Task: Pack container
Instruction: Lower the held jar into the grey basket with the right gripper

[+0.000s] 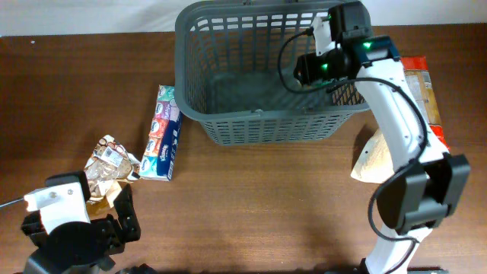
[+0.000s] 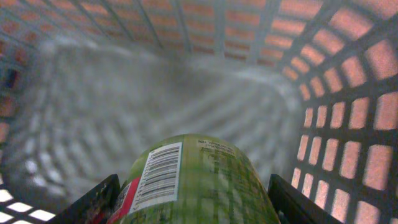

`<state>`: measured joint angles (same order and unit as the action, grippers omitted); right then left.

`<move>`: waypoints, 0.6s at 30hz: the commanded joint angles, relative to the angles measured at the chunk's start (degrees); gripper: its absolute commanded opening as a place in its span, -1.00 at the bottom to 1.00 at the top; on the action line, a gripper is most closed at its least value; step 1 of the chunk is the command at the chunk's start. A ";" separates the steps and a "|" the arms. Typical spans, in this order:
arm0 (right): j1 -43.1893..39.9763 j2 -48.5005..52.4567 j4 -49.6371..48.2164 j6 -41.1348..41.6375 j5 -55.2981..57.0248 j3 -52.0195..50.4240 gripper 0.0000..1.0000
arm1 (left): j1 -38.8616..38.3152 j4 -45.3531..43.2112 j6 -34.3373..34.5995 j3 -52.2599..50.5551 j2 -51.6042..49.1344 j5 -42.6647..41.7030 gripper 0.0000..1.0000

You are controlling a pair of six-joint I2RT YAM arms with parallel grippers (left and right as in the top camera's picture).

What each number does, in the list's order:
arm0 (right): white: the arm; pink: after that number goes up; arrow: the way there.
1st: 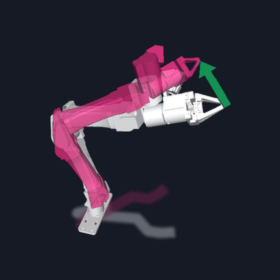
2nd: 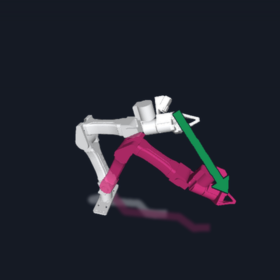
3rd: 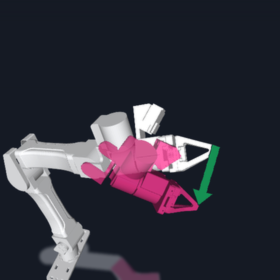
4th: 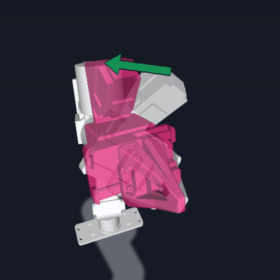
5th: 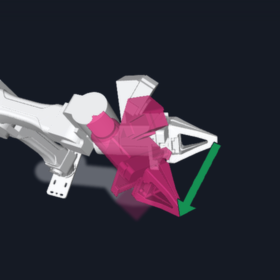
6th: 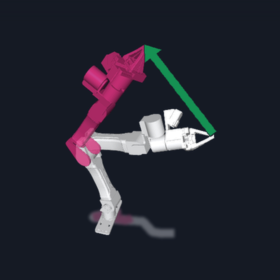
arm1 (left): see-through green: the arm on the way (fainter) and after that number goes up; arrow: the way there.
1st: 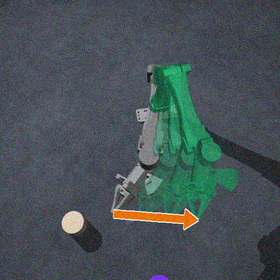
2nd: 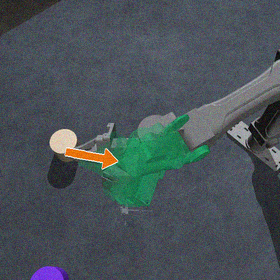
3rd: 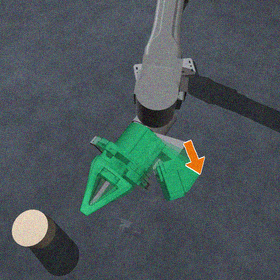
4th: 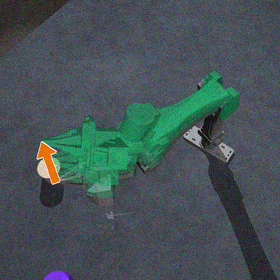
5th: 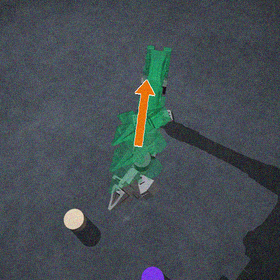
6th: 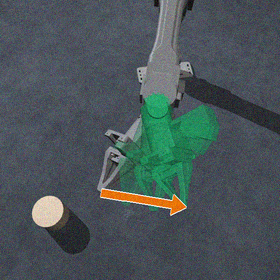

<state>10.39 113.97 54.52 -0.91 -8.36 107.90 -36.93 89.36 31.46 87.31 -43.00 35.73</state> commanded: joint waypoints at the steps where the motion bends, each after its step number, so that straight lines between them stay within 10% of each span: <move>1: 0.61 2.12 0.46 -0.09 1.46 1.18 -0.92 | 0.24 -0.11 -0.28 0.28 0.11 -0.44 0.99; 18: 0.96 9.57 3.02 1.62 1.60 1.03 -0.92 | 0.24 -0.11 -0.28 0.28 0.11 -0.44 0.99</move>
<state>10.72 122.15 57.36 -0.40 -7.31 107.90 -36.93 89.36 31.46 87.31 -43.00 35.73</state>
